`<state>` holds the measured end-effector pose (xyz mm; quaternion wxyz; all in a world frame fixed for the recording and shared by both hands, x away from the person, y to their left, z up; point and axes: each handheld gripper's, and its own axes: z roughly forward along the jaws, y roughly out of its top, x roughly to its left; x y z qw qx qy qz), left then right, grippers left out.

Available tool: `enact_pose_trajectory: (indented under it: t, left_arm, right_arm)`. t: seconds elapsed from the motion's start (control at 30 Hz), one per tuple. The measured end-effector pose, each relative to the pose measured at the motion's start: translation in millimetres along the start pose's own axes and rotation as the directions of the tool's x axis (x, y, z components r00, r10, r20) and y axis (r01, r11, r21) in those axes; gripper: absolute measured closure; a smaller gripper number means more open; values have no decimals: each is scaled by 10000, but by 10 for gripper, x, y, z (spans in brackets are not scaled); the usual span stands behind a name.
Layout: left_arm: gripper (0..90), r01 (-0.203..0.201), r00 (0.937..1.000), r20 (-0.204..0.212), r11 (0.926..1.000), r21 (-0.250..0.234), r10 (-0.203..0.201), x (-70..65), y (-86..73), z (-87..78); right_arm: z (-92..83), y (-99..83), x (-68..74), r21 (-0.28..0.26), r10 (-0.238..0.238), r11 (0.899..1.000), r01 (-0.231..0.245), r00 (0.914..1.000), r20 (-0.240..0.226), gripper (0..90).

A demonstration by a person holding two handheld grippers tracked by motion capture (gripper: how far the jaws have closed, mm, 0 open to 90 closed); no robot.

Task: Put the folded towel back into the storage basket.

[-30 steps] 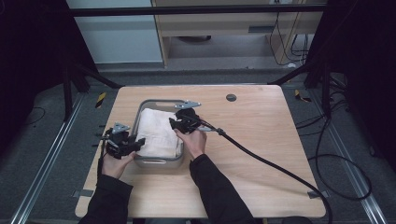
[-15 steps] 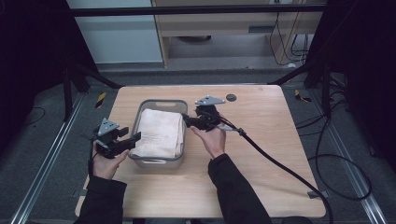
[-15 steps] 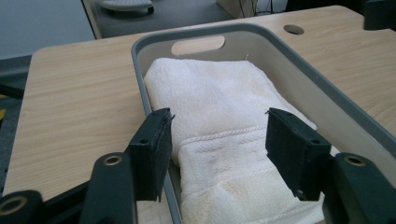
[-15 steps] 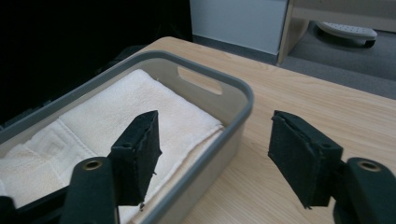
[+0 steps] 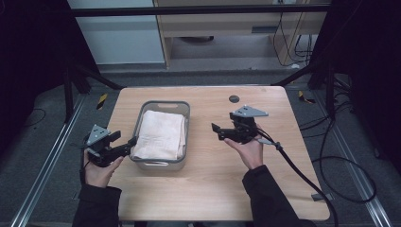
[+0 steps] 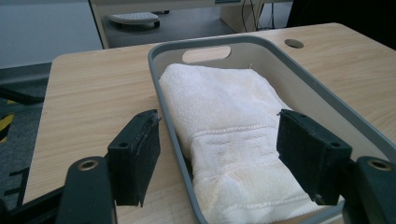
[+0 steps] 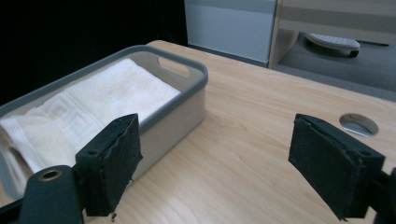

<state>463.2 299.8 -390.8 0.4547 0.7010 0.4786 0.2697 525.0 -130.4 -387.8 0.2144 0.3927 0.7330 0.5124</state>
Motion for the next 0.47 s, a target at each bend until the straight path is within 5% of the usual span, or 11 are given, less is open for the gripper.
enact_pose_trajectory:
  t: [0.47]
  left_arm:
    - [267,243,9996,-178,9996,110,-241,227,-413,-155]
  right_arm:
    - [-576,-619,-458,-1,56,10000,-56,9981,607,137]
